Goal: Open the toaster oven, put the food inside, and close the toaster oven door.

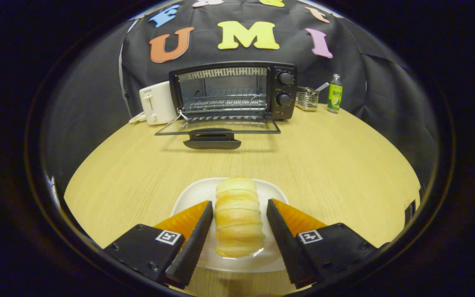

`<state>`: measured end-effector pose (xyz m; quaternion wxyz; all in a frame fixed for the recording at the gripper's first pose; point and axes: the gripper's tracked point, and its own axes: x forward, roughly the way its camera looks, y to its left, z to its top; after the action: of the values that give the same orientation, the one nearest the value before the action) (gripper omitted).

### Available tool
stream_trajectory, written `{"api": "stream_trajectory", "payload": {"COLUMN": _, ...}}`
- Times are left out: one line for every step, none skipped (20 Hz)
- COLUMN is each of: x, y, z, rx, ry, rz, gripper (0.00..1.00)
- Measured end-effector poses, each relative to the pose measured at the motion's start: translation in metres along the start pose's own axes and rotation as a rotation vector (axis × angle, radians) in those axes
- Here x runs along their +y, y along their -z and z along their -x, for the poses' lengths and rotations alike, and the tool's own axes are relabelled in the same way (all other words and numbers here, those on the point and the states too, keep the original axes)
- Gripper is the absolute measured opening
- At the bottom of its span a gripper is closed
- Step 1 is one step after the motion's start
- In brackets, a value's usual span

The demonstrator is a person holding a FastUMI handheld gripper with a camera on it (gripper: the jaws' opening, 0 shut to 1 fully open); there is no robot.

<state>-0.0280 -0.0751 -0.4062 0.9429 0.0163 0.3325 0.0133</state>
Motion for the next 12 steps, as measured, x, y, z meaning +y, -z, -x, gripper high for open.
{"api": "stream_trajectory", "payload": {"x": -0.001, "y": 0.0, "z": -0.006, "rx": -0.009, "ry": 0.0, "rz": -0.003, "gripper": 0.79}}
{"api": "stream_trajectory", "payload": {"x": 0.0, "y": 0.0, "z": -0.005, "rx": -0.007, "ry": -0.003, "rz": -0.004, "gripper": 0.79}}
{"api": "stream_trajectory", "payload": {"x": -0.001, "y": 0.001, "z": -0.005, "rx": -0.009, "ry": -0.002, "rz": -0.004, "gripper": 0.72}}
{"api": "stream_trajectory", "payload": {"x": -0.002, "y": 0.001, "z": -0.004, "rx": -0.006, "ry": -0.002, "rz": -0.004, "gripper": 0.71}}
{"api": "stream_trajectory", "payload": {"x": -0.001, "y": 0.002, "z": -0.003, "rx": -0.004, "ry": -0.004, "rz": -0.006, "gripper": 0.69}}
{"api": "stream_trajectory", "payload": {"x": 0.001, "y": 0.001, "z": -0.002, "rx": -0.008, "ry": -0.014, "rz": -0.009, "gripper": 0.69}}
{"api": "stream_trajectory", "payload": {"x": 0.005, "y": -0.001, "z": 0.0, "rx": -0.012, "ry": -0.027, "rz": -0.007, "gripper": 0.68}}
{"api": "stream_trajectory", "payload": {"x": 0.007, "y": -0.005, "z": 0.002, "rx": -0.022, "ry": -0.035, "rz": -0.007, "gripper": 0.68}}
{"api": "stream_trajectory", "payload": {"x": 0.008, "y": -0.009, "z": 0.007, "rx": -0.039, "ry": -0.043, "rz": -0.01, "gripper": 0.68}}
{"api": "stream_trajectory", "payload": {"x": 0.01, "y": -0.018, "z": 0.011, "rx": -0.063, "ry": -0.054, "rz": -0.017, "gripper": 0.68}}
{"api": "stream_trajectory", "payload": {"x": 0.013, "y": -0.026, "z": 0.014, "rx": -0.091, "ry": -0.069, "rz": -0.026, "gripper": 0.68}}
{"api": "stream_trajectory", "payload": {"x": 0.017, "y": -0.038, "z": 0.016, "rx": -0.126, "ry": -0.092, "rz": -0.037, "gripper": 0.68}}
